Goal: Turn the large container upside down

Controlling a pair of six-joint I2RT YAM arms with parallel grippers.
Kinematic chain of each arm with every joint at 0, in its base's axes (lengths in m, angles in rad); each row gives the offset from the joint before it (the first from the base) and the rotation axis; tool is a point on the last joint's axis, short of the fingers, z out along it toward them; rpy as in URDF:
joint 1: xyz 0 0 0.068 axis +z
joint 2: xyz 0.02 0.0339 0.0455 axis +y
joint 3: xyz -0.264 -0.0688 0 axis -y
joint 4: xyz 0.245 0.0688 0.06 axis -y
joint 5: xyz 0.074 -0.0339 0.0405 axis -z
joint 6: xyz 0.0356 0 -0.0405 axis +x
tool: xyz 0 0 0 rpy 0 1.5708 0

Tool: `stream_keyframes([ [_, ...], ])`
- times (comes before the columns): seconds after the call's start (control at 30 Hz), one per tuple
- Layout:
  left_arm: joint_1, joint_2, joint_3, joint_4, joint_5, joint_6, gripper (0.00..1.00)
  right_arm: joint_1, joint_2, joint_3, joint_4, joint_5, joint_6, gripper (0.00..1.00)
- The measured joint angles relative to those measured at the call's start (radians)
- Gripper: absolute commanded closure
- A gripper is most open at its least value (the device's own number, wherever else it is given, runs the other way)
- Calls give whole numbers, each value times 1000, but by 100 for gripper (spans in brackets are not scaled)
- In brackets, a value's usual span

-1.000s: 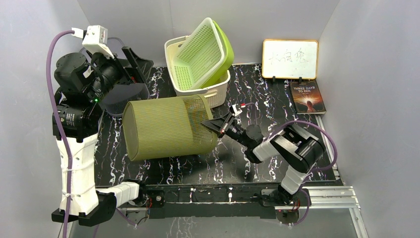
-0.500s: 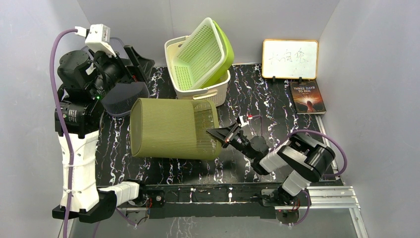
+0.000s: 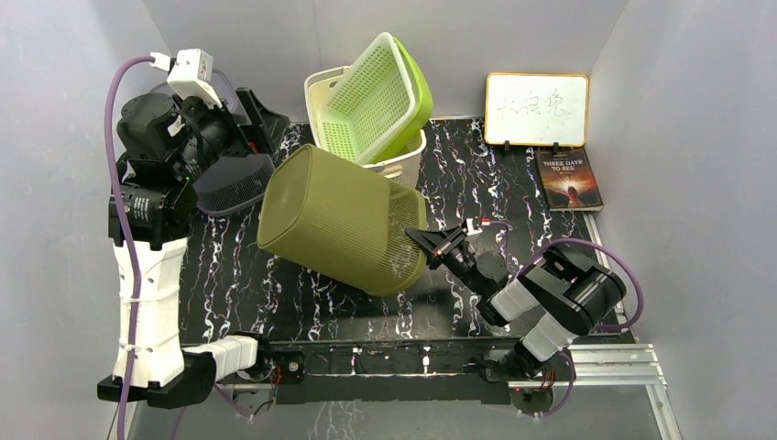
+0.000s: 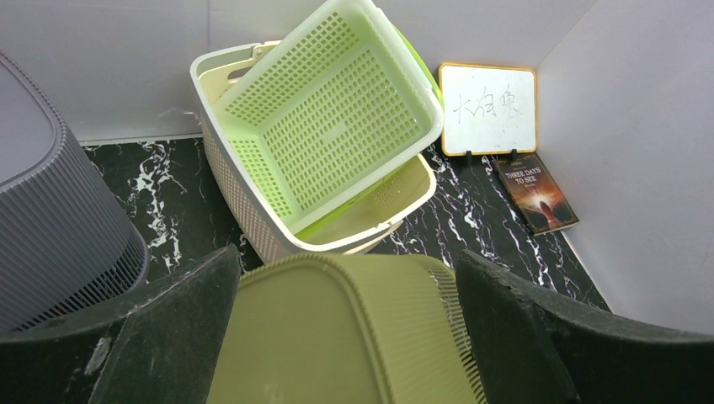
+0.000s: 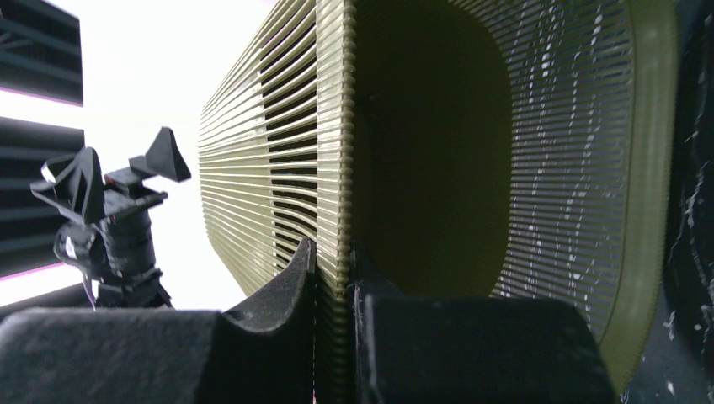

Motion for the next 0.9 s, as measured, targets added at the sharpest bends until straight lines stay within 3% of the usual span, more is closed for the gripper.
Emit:
stream_keyframes([
  [0.13, 0, 0, 0, -3, 0, 8, 2, -67, 8, -9, 0, -34, 17, 100],
  [0.33, 0, 0, -5, -3, 0, 13, 2, -151, 21, -37, 1, -87, 27, 69],
  [0.63, 0, -2, -39, 1, 0, 19, 1, -296, 223, -144, -16, -130, -88, 62],
  [0.9, 0, -6, -66, 5, 0, 27, 2, -340, 257, -147, -16, -183, -161, 59],
])
